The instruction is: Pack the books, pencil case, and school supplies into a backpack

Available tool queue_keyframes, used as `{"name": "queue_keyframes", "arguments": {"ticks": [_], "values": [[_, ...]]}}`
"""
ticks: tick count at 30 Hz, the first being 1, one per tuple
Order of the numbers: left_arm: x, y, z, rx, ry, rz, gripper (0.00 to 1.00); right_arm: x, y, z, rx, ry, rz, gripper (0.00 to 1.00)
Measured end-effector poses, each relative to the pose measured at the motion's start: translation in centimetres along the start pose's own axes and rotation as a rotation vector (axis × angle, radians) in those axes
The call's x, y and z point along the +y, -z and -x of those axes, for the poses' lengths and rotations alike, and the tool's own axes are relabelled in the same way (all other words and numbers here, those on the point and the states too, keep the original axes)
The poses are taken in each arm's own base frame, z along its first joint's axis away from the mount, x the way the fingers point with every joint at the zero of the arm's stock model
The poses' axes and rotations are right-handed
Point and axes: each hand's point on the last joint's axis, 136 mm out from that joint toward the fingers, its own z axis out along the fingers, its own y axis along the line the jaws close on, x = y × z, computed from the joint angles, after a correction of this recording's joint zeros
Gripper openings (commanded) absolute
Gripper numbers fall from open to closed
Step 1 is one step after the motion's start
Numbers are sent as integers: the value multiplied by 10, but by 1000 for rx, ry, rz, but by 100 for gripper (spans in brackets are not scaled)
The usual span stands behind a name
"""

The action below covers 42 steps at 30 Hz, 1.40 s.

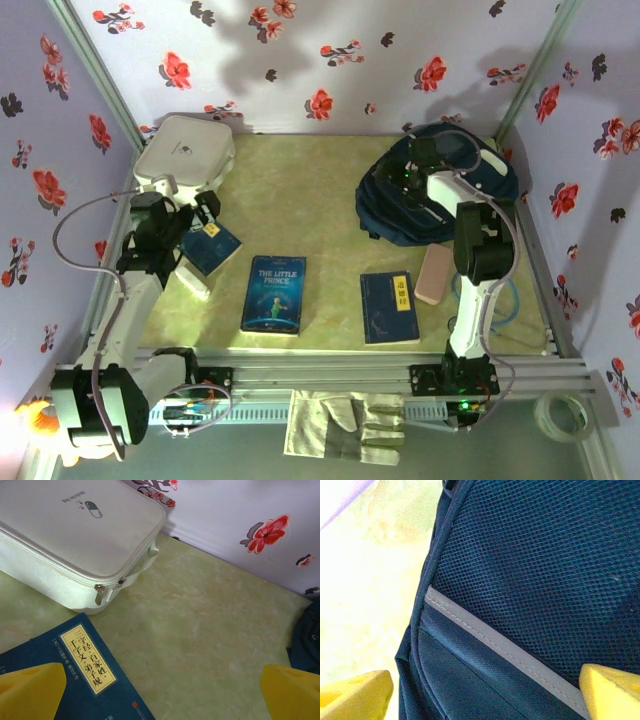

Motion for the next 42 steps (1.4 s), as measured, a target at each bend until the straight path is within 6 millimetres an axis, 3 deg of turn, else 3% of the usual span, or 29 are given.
{"name": "queue_keyframes", "arguments": {"ticks": [4, 7, 9, 15, 18, 21, 25, 29, 33, 36, 42], "values": [[-4, -1, -2, 9, -3, -13, 100, 23, -15, -8, 4, 19, 27, 96], [-6, -4, -7, 25, -5, -22, 100, 58, -32, -17, 8, 53, 83, 96], [-9, -6, -10, 39, -8, -30, 100, 91, -43, -27, 17, 88, 149, 96], [-21, -8, -20, 76, -23, -61, 100, 192, -57, -92, 89, 205, 376, 96], [-29, -11, -26, 101, -34, -81, 100, 224, -54, -120, 152, 231, 470, 96], [-39, -16, -34, 134, -48, -98, 100, 239, -46, -136, 211, 236, 524, 96], [-59, -26, -44, 196, -92, -137, 100, 235, -35, -131, 234, 222, 526, 96], [-89, -40, -58, 266, -153, -191, 100, 209, 2, -113, 204, 179, 484, 96], [-114, -57, -79, 339, -201, -232, 100, 166, 55, -89, 113, 97, 425, 95], [-132, -74, -94, 393, -229, -256, 100, 125, 81, -79, 40, 32, 350, 94], [-166, -114, -117, 496, -253, -296, 96, 47, 96, -96, -10, -75, 138, 93]]}}
